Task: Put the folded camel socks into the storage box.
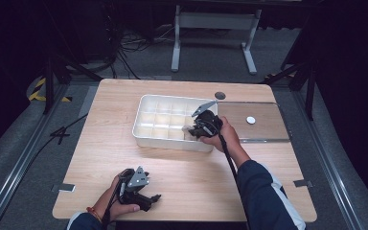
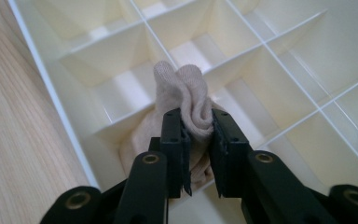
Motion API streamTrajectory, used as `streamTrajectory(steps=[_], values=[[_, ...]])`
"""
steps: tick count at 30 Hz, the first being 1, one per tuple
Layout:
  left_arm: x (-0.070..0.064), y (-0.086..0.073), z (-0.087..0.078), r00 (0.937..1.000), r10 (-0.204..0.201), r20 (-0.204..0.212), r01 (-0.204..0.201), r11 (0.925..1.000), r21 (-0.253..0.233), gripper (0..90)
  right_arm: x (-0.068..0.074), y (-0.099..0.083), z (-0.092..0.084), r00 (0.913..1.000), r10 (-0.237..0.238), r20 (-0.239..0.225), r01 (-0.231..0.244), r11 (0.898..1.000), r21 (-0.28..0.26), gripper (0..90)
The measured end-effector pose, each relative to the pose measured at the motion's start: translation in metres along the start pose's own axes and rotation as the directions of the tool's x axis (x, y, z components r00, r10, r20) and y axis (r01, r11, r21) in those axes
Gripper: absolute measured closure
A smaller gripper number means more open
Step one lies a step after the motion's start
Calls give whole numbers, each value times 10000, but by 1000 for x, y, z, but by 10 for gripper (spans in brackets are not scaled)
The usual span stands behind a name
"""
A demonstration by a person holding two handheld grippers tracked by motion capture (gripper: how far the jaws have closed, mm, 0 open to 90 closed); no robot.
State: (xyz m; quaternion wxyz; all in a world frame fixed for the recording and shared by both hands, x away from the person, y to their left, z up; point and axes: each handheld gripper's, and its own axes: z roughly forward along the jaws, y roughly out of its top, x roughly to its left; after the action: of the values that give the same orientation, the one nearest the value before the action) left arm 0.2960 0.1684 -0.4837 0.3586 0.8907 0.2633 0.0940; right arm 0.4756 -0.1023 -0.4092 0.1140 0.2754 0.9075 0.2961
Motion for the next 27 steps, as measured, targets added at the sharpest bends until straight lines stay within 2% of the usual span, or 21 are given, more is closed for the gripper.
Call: streamTrajectory(steps=[2,8,12,23,27], values=[[0,0,0,10000,5,-2,-5,10000,-7,119,0,-1,2,9999,-161,2,161,9994,307,789],[0,0,0,10000,8,0,-8,10000,-5,119,2,4,5,9986,-524,33,520,9957,767,800],[0,0,0,10000,32,-4,-32,10000,14,119,4,8,8,9962,-867,-23,864,9892,1185,803],[0,0,0,10000,48,-20,-48,10000,37,118,0,12,17,9961,-780,-413,845,9783,1891,809],[0,0,0,10000,8,-11,-8,10000,8,118,0,13,21,9960,-795,-411,865,9730,2142,815]])
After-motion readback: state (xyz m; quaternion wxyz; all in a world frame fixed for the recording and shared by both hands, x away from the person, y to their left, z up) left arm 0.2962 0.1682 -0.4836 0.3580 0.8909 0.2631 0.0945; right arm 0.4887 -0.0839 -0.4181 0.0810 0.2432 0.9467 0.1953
